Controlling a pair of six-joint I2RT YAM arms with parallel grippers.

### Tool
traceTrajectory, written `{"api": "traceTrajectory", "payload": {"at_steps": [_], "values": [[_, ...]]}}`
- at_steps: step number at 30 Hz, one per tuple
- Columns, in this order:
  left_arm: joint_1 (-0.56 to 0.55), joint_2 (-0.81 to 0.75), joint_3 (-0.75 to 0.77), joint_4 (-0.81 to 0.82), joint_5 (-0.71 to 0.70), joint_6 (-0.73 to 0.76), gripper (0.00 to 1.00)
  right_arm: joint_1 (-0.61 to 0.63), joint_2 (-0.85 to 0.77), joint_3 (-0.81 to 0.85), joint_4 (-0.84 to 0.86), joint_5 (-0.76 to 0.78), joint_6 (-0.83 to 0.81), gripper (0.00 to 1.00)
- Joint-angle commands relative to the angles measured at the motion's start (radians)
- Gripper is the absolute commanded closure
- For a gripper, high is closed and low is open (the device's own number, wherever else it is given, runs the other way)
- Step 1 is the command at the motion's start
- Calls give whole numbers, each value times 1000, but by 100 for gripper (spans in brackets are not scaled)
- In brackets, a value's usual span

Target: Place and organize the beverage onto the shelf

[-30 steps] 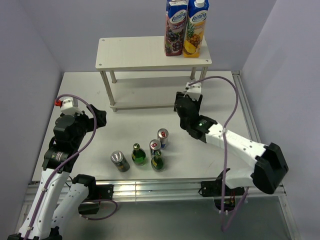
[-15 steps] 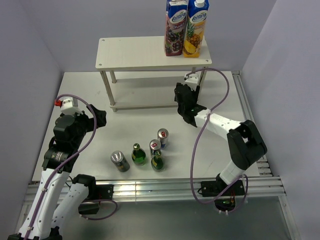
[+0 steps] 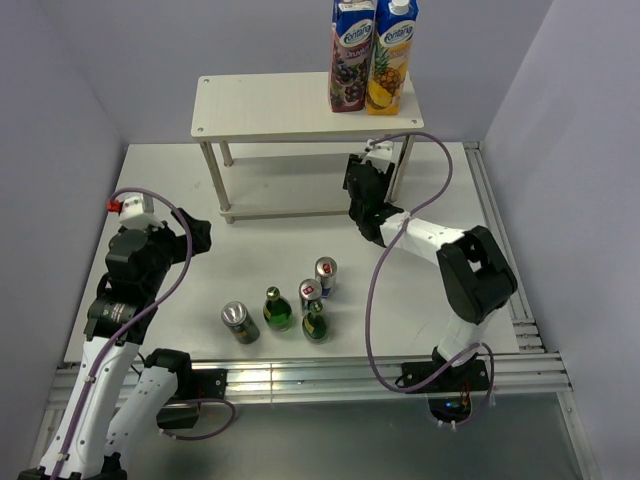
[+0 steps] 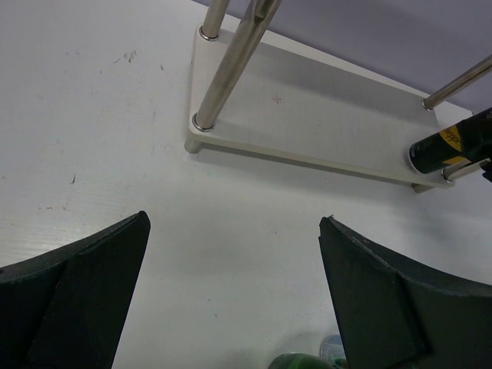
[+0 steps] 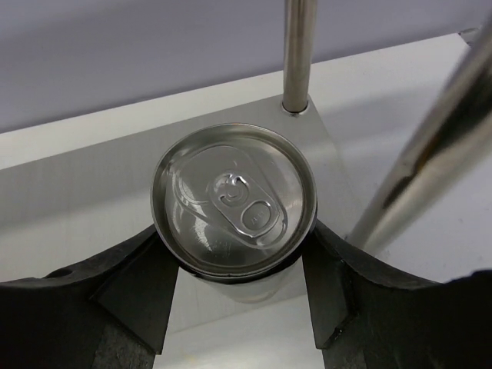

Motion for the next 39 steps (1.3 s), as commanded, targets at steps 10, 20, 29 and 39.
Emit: {"api": "traceTrajectory", "payload": {"at_steps": [10,20,29,39], "values": [[23,-4,14,50,33,18,1,-28,159,135,234,77,-78,100],[43,-1,14,53,48,19,1,-28,183,190,125,85,-67,0],[54,-1,14,53,48,18,1,0,18,86,53,71,24,0],[63,-2,14,52,48,19,1,95,-238,-32,-146,16,100,0]]}}
